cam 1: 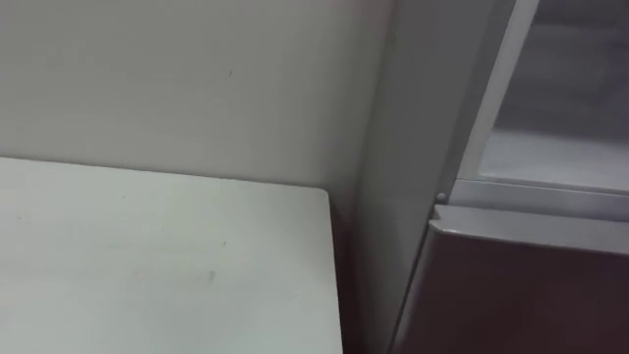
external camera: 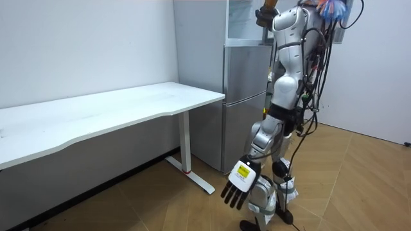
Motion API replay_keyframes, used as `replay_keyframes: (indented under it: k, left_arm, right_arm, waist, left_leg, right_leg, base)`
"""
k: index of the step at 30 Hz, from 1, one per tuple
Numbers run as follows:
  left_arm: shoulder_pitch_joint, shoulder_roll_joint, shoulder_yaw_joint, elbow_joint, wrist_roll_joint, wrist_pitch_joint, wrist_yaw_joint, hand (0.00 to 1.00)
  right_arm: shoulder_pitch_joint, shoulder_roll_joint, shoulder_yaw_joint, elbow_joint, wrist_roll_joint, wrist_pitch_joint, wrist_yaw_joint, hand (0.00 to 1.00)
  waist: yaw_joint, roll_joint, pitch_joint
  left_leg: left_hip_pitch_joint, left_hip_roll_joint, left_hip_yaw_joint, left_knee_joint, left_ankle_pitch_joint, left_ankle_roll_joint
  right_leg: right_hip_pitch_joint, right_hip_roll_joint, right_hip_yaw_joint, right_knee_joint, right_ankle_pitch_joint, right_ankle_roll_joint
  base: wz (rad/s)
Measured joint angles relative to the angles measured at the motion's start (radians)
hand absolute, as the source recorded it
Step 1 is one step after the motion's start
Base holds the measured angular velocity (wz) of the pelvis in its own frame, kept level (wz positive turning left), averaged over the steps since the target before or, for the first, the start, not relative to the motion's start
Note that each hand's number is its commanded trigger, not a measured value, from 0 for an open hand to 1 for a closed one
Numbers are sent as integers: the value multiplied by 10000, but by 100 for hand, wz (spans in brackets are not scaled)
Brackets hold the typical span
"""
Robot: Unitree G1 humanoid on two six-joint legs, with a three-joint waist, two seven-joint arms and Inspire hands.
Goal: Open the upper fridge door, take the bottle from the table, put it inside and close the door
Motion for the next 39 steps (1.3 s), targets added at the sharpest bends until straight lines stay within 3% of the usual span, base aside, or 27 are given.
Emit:
replay_keyframes:
  k: [5, 13, 22, 32, 39]
  left_arm:
    - [13, -72, 18, 29, 2, -59, 0, 0]
    - [10, -82, 19, 29, 5, -84, 1, 0]
    - [56, -81, 16, 29, 6, -102, -4, 0]
    - [150, -92, -7, 29, 0, -99, -6, 0]
    - [183, -93, -2, 63, 13, -94, -5, 0]
  right_arm:
    - [9, 0, -10, 0, 26, 0, 70, 100]
    - [249, 0, -83, -24, 24, 0, 462, 100]
    - [248, 1, -96, -24, 12, 0, 1033, 100]
    - [247, 1, -88, -27, 17, 52, 1556, 100]
    - [218, 1, -89, -1, 35, 93, 1418, 100]
  waist:
    - [-100, 100, -20]
    - [-242, -43, -15]
    - [-391, -32, -4]
    - [-301, -66, -3]
    - [-42, -199, 25]
  left_leg:
    - [107, 47, 171, -47, -16, -26]
    - [193, 108, 412, -68, -26, -48]
    - [249, 110, 501, -10, -56, -85]
    - [135, 97, 442, -21, -57, -92]
    - [174, 105, 464, -108, -59, -97]
  right_leg:
    - [2, 46, 177, 19, 5, -8]
    - [-21, 78, 281, -19, -4, -51]
    - [18, 129, 353, -62, 2, -63]
    - [7, 141, 274, -57, 6, -71]
    - [21, 143, 273, 0, 7, -73]
  base:
    - [-12]
    - [-8]
    - [-2]
    - [2]
    - [0]
